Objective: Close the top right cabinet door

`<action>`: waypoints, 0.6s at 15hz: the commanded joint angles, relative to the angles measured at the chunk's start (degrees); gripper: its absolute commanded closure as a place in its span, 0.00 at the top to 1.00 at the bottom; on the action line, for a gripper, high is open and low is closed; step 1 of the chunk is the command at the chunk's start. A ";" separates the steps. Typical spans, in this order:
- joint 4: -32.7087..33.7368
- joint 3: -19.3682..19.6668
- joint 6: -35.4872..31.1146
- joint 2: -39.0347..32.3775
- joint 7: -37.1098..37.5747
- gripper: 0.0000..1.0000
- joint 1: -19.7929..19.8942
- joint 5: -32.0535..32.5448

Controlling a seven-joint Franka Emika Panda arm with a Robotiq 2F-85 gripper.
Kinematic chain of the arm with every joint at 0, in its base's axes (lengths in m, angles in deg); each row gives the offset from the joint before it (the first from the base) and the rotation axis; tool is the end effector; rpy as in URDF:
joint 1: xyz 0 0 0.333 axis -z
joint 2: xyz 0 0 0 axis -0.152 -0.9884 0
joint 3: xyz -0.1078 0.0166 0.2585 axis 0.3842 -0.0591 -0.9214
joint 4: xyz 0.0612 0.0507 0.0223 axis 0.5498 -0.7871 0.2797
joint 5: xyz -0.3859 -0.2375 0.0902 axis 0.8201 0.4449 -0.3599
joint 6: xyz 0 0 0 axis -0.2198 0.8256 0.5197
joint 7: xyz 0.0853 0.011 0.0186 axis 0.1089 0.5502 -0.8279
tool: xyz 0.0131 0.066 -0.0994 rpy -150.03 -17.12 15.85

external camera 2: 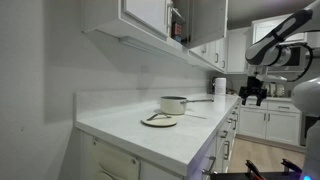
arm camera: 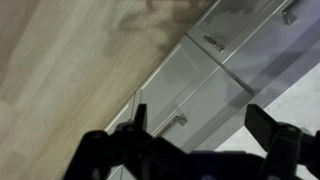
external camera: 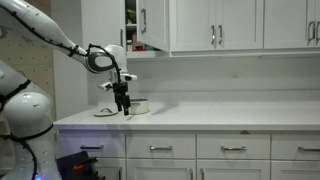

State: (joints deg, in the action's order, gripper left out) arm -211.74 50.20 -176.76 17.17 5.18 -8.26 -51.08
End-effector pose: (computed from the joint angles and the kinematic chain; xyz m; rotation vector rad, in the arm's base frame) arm 0.4165 -0.0270 0.3339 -3.1008 -0.0189 -0.1628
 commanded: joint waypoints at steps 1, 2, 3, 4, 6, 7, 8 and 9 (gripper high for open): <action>0.10 -0.31 0.17 0.00 -0.16 1.00 0.28 -0.24; 0.10 -0.31 0.17 0.00 -0.16 1.00 0.28 -0.24; 0.10 -0.31 0.17 0.00 -0.16 1.00 0.28 -0.24; 0.10 -0.31 0.17 0.00 -0.16 1.00 0.28 -0.24; 0.10 -0.31 0.17 0.00 -0.16 1.00 0.28 -0.24; 0.29 -0.79 -0.43 0.19 0.38 1.00 0.36 0.01; 1.08 -1.62 -0.40 0.59 0.90 1.00 0.40 0.61; 1.72 -2.21 -0.67 1.10 1.16 1.00 0.34 0.91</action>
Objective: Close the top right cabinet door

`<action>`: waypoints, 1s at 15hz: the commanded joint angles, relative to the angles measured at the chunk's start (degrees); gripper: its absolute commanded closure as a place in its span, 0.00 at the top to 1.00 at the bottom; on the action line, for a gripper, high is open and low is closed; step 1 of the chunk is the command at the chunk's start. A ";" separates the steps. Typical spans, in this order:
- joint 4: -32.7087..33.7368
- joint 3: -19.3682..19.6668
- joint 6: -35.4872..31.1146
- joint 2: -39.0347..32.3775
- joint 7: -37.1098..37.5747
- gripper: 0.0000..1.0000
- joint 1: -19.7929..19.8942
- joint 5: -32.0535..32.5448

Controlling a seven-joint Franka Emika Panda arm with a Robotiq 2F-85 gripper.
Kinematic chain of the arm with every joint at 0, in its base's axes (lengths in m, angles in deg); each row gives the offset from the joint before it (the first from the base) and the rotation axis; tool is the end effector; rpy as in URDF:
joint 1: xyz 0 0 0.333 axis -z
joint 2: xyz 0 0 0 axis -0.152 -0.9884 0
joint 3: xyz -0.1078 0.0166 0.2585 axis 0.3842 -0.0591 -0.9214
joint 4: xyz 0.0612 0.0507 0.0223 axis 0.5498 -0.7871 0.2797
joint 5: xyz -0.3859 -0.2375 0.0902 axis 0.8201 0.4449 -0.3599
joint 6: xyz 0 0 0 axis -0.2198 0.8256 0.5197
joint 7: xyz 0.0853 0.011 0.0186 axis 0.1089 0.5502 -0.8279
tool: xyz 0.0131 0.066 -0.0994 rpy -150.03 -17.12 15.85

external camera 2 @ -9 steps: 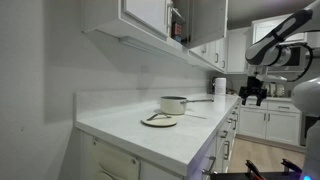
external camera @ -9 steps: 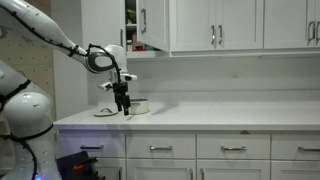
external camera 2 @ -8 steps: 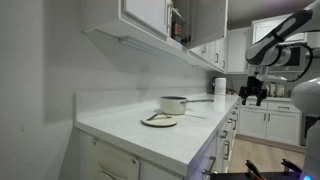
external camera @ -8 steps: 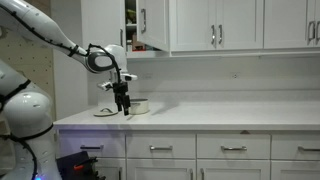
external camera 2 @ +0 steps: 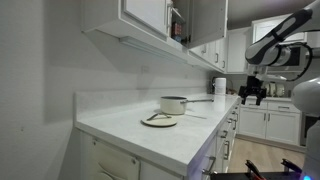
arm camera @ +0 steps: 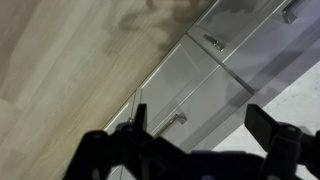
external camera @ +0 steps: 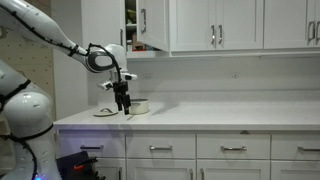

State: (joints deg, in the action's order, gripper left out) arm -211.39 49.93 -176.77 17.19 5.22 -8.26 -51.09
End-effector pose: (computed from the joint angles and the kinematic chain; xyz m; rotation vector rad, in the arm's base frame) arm 0.4182 -0.0257 0.3374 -3.1033 -0.0234 -0.1730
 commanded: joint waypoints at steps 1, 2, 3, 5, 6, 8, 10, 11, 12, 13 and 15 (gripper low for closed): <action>2.48 -2.91 -0.80 1.83 1.48 1.00 0.34 1.55; 3.70 -3.70 -1.18 2.36 1.82 1.00 0.44 2.11; 4.82 -4.53 -1.69 3.12 2.12 1.00 0.34 2.67; 7.04 -6.08 -2.86 4.25 2.81 1.00 0.59 4.15; 7.98 -6.59 -3.67 4.78 3.22 1.00 0.79 4.82; 9.88 -7.57 -4.64 6.65 4.38 1.00 1.33 6.55; 11.35 -7.84 -5.39 9.18 5.79 1.00 1.96 7.70; 11.93 -7.92 -5.56 10.44 6.70 1.00 2.35 8.03; 12.62 -7.85 -5.50 11.89 7.32 1.00 2.90 8.29; 13.11 -7.93 -5.61 13.40 7.77 1.00 3.42 8.64; 14.01 -7.89 -6.30 15.95 8.39 1.00 4.55 9.67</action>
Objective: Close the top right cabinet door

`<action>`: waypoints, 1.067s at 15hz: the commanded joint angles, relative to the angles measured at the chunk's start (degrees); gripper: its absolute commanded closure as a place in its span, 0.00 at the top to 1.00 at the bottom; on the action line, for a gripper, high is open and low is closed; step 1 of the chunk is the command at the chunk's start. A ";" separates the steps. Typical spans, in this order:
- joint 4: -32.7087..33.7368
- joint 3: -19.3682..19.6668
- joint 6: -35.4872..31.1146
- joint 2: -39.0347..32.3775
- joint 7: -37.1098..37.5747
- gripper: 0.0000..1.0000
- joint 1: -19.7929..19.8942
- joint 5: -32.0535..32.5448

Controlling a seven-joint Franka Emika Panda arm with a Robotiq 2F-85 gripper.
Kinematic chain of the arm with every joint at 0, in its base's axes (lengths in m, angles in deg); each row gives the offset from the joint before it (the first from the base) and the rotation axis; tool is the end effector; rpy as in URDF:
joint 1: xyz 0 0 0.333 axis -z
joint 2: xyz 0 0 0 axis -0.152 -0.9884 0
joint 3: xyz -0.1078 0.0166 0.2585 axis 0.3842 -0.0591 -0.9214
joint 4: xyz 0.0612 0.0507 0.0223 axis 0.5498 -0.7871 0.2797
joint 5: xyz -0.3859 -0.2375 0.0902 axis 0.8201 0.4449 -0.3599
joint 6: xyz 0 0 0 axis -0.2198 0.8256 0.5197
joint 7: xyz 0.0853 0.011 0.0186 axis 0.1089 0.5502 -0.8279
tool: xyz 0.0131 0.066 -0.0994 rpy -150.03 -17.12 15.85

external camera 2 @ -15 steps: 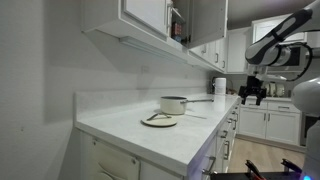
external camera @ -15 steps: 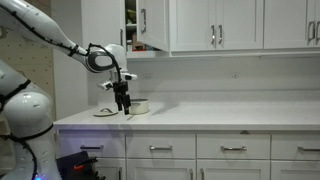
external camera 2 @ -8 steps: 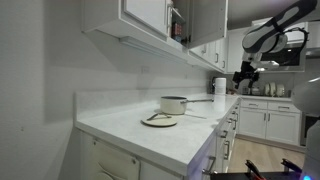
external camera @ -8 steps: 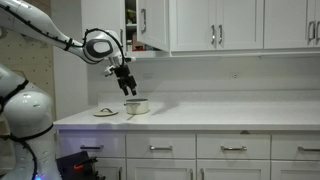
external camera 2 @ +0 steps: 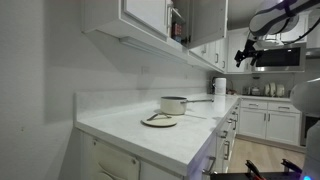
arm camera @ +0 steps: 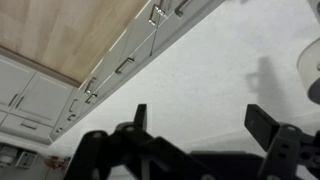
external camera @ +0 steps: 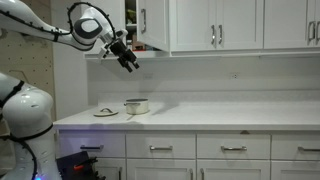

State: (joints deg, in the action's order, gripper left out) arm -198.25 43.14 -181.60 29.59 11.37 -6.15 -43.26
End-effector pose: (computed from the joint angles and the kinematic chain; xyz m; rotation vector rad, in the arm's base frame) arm 0.4296 -0.0012 0.5753 2.8280 0.0341 0.9375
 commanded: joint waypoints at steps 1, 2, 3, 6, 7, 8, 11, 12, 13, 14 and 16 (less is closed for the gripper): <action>0.76 -1.35 -2.56 4.96 2.41 1.00 3.03 2.56; 0.53 -1.43 -4.72 6.26 2.45 1.00 3.83 3.59; 0.07 -1.63 -6.97 7.30 2.61 1.00 4.64 4.62; -1.47 -2.25 -15.83 9.24 3.17 1.00 7.70 7.67; -2.01 -2.51 -18.96 9.63 3.52 1.00 9.02 8.35; -2.32 -2.79 -22.25 9.67 4.01 1.00 10.64 8.96; -2.49 -4.32 -28.79 9.61 6.30 1.00 15.86 8.80; -1.69 -4.43 -29.28 9.22 6.18 1.00 16.85 8.22; -1.08 -4.65 -29.72 8.95 6.44 1.00 17.94 7.84; -0.75 -4.73 -30.20 8.73 6.28 1.00 18.76 7.69; -0.34 -4.54 -31.53 7.90 5.19 1.00 19.14 7.76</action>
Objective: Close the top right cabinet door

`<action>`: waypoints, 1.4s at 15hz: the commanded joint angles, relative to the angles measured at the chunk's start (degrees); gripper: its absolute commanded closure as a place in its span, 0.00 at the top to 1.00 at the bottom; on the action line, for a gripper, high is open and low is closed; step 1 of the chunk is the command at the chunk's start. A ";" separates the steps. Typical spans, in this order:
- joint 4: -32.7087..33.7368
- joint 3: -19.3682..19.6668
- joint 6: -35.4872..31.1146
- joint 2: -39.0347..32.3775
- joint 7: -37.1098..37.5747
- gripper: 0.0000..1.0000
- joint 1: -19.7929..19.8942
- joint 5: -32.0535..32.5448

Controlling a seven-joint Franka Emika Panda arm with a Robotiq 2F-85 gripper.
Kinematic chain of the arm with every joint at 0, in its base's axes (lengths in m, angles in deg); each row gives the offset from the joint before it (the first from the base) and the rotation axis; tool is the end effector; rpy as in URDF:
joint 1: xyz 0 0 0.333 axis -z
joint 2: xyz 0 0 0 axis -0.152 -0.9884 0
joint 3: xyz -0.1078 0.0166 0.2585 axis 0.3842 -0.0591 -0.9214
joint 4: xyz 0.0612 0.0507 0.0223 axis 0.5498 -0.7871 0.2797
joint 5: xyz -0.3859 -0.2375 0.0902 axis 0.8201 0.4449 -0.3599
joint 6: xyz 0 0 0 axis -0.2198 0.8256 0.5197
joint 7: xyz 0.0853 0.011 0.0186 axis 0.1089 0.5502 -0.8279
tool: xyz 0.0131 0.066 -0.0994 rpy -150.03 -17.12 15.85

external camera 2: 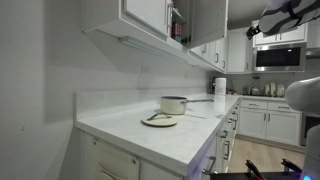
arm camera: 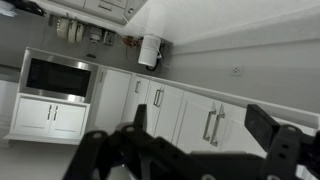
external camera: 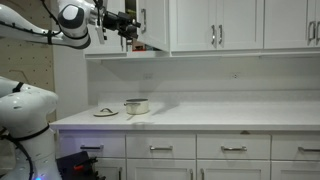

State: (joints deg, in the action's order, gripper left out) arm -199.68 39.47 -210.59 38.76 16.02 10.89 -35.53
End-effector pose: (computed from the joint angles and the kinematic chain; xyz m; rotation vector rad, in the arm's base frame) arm 0.3798 -0.0628 0.6944 2.2111 -0.1511 1.5903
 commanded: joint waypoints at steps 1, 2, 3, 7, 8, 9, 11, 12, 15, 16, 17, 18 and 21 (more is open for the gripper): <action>1.22 -0.90 -3.37 -1.78 0.24 1.00 2.49 0.23; 1.43 -0.56 -4.23 -2.63 -1.03 1.00 2.17 0.66; 1.80 -0.08 -4.31 -3.49 -2.61 1.00 1.51 0.89; 3.90 2.64 -4.27 -8.55 -8.63 1.00 -0.71 1.24; 4.63 3.60 -3.77 -9.81 -10.31 1.00 -1.61 1.15; 5.39 4.37 -3.61 -10.94 -11.76 1.00 -2.17 1.27; 7.14 6.90 -3.47 -13.27 -15.75 1.00 -4.40 1.51; 8.37 8.44 -3.17 -14.32 -18.23 1.00 -5.93 1.62; 12.74 12.70 -2.38 -17.43 -25.15 1.00 -10.21 1.90; 14.18 14.21 -2.34 -18.70 -27.46 1.00 -12.02 1.97; 15.13 15.72 -2.29 -19.67 -29.57 1.00 -14.19 1.70; 16.37 17.68 -2.21 -20.98 -32.02 1.00 -17.31 0.83; 19.23 23.02 -2.39 -23.88 -38.05 1.00 -26.55 -1.79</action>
State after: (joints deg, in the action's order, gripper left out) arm -185.10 58.41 -213.49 19.06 -16.39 -8.05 -35.01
